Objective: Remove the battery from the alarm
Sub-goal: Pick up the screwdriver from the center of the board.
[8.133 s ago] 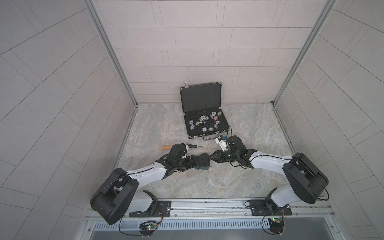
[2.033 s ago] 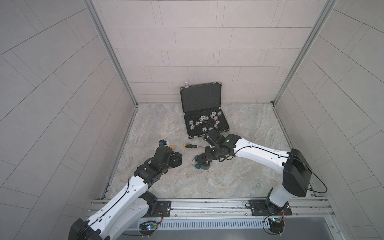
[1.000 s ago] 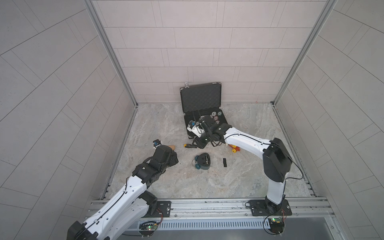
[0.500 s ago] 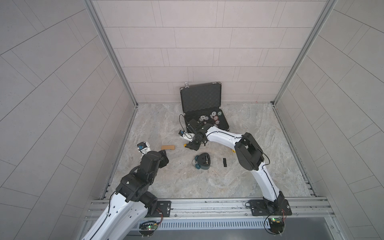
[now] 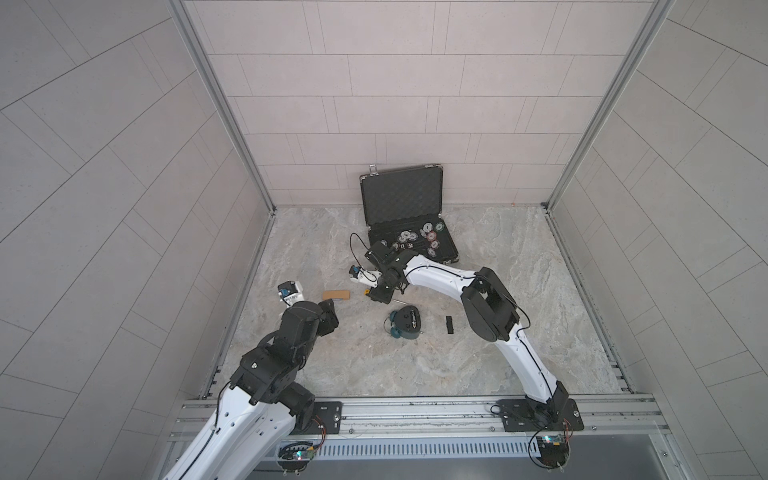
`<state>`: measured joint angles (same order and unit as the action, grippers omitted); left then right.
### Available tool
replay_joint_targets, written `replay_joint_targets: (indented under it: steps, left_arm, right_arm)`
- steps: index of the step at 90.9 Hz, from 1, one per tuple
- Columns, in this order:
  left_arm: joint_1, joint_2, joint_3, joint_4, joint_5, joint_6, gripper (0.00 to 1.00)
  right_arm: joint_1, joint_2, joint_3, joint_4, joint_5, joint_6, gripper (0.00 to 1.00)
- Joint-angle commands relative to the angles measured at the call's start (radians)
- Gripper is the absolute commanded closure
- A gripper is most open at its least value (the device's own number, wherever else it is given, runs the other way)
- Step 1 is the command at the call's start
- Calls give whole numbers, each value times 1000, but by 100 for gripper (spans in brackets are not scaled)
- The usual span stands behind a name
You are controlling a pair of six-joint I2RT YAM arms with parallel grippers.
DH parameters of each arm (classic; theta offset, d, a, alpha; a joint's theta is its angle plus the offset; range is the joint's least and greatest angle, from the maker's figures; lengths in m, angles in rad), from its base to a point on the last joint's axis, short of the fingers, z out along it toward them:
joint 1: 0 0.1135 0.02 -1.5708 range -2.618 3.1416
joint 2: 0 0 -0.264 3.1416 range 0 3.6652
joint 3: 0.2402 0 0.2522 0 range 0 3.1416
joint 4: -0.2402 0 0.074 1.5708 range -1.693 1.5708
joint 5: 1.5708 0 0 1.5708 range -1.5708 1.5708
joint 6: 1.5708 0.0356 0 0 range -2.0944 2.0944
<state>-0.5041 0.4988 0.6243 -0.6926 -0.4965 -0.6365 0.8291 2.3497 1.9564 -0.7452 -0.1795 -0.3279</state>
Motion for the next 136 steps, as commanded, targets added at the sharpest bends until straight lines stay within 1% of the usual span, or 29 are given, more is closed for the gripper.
replay_joint_targets:
  steps: [1, 7, 9, 12, 16, 20, 25, 28, 34, 38, 43, 46, 48, 53, 63, 72, 82, 90, 93, 100, 104, 113, 122, 127, 130, 136]
  left_arm:
    - [4, -28, 29, 114, 121, 93, 25]
    - [4, -32, 16, 216, 246, 132, 23]
    - [4, -30, 7, 270, 315, 144, 22]
    - [4, -23, -3, 340, 388, 155, 22]
    - [4, 2, -13, 422, 493, 143, 22]
    - [4, 39, -17, 502, 567, 118, 21]
    - [4, 121, -8, 608, 666, 87, 21]
    - [4, 173, -3, 663, 722, 65, 21]
    - [1, 282, 25, 766, 837, 14, 21]
    - [2, 372, 52, 839, 922, -15, 20]
    - [-9, 484, 88, 921, 1014, -73, 20]
    - [-22, 551, 114, 972, 1062, -122, 20]
    - [-31, 593, 133, 999, 1097, -145, 20]
    - [-66, 689, 180, 1046, 1156, -181, 20]
    - [-130, 822, 245, 1090, 1186, -199, 20]
    - [-159, 874, 278, 1065, 1168, -176, 22]
    - [-177, 923, 309, 1038, 1160, -149, 24]
    - [-191, 960, 344, 987, 1150, -122, 30]
    - [-195, 973, 357, 973, 1149, -115, 35]
    - [-200, 1000, 382, 968, 1159, -119, 43]
    - [-201, 1013, 394, 967, 1168, -121, 49]
    - [-205, 1036, 413, 968, 1184, -125, 57]
    - [-208, 1053, 426, 972, 1200, -132, 70]
    - [-208, 1062, 432, 977, 1211, -135, 82]
    - [-208, 1066, 436, 977, 1219, -136, 88]
    - [-207, 1069, 439, 968, 1231, -124, 95]
  right_arm:
    - [-24, -178, 20, 15, 67, -26, 81]
    - [-43, -285, -8, 44, 91, -24, 81]
    - [-53, -319, -21, 57, 94, -19, 81]
    - [-70, -377, -49, 85, 92, 2, 81]
    - [-96, -461, -99, 124, 64, 38, 81]
    - [-127, -554, -160, 166, 22, 103, 81]
    - [-181, -670, -269, 255, -67, 221, 81]
    - [-219, -741, -347, 312, -131, 315, 81]
    - [-293, -872, -531, 488, -247, 571, 81]
    - [-347, -956, -673, 642, -317, 747, 80]
    - [-390, -1052, -831, 828, -363, 928, 79]
    - [-409, -1095, -904, 913, -383, 1005, 79]
    - [-418, -1119, -942, 950, -394, 1033, 79]
    - [-430, -1174, -999, 963, -406, 1076, 79]
    - [-440, -1241, -1066, 898, -372, 1083, 80]
    - [-450, -1268, -1104, 879, -333, 1125, 80]
    - [-450, -1264, -1114, 888, -325, 1163, 80]
    - [-451, -1259, -1113, 890, -321, 1174, 80]
    - [-450, -1256, -1111, 892, -322, 1175, 80]
    - [-449, -1252, -1111, 896, -327, 1181, 80]
    - [-449, -1249, -1111, 897, -329, 1185, 80]
    - [-449, -1245, -1107, 888, -328, 1183, 79]
    - [-450, -1240, -1099, 864, -331, 1172, 79]
    - [-449, -1236, -1099, 861, -333, 1172, 78]
    - [-450, -1234, -1099, 860, -335, 1171, 78]
    - [-449, -1234, -1095, 851, -338, 1163, 76]
